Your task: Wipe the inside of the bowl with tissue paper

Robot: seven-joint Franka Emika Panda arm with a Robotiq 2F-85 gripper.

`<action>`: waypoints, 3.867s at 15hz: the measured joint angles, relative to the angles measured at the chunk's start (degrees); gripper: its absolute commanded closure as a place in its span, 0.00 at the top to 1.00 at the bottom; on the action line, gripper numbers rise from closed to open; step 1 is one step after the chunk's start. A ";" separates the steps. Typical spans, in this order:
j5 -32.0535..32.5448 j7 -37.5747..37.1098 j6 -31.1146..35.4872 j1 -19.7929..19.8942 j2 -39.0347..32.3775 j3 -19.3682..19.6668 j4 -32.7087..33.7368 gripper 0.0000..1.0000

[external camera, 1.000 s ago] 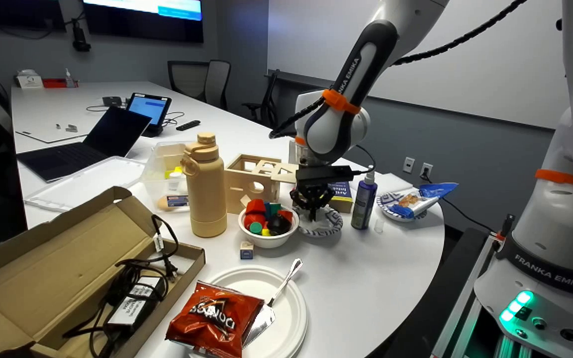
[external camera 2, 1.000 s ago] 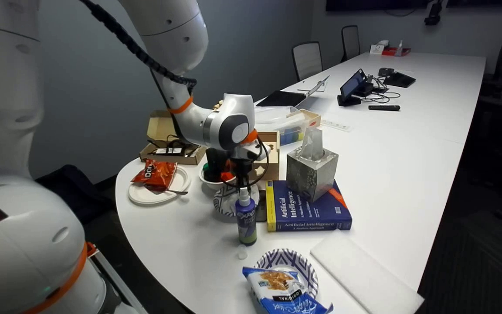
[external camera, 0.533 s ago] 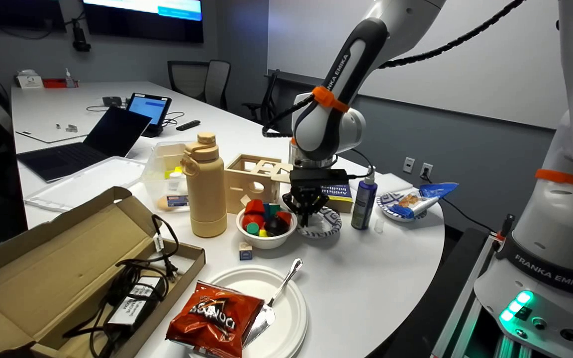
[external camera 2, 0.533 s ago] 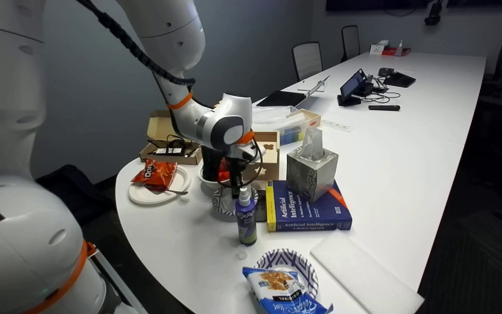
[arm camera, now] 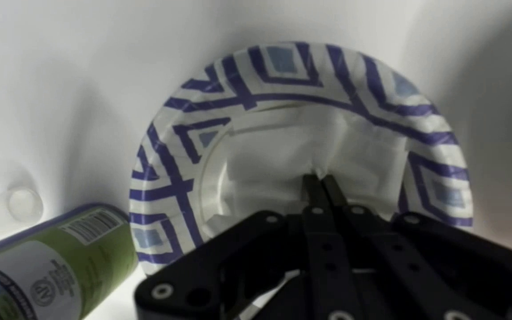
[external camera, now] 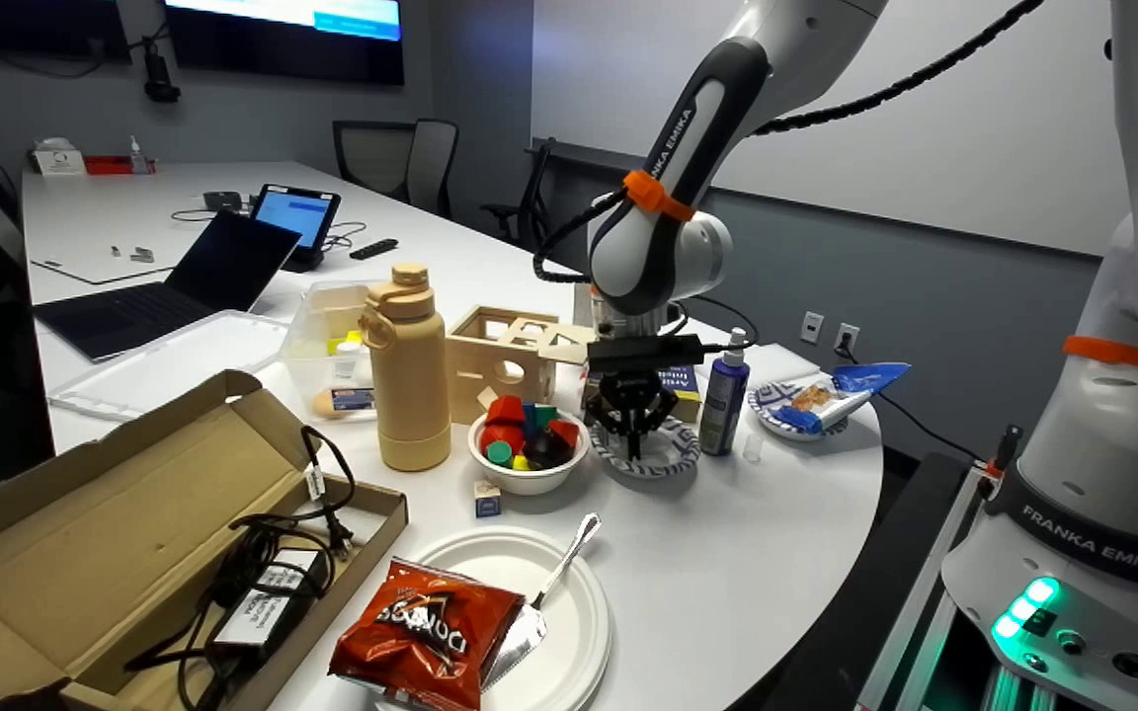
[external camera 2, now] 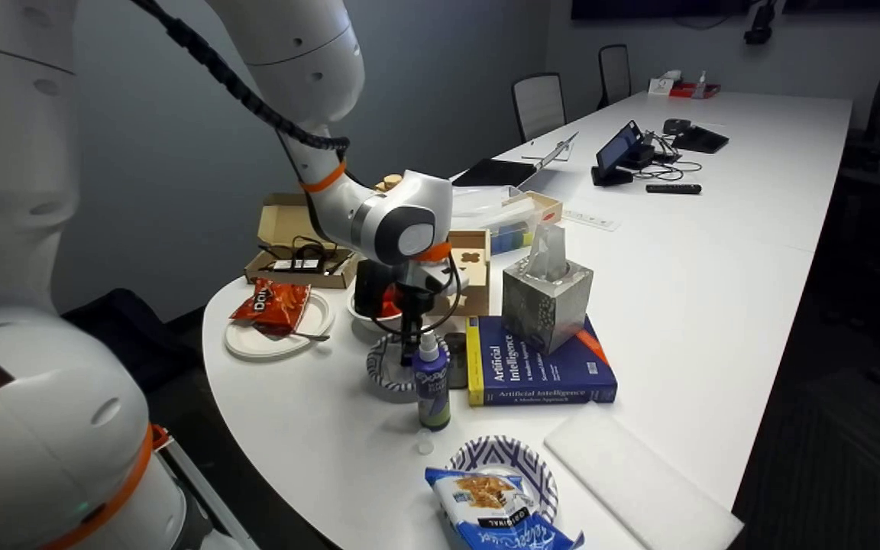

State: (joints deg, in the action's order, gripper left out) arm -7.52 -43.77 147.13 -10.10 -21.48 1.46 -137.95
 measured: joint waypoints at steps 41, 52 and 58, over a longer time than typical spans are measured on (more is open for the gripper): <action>1.15 -2.82 -2.64 -0.26 2.69 -2.35 0.84 0.01; -2.99 -1.21 -8.30 1.32 3.26 -1.99 -0.62 0.01; -0.93 -4.25 -4.24 1.22 3.96 -0.94 -2.03 0.01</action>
State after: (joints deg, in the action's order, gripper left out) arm -8.45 -48.03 142.89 -8.88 -17.52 0.52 -139.98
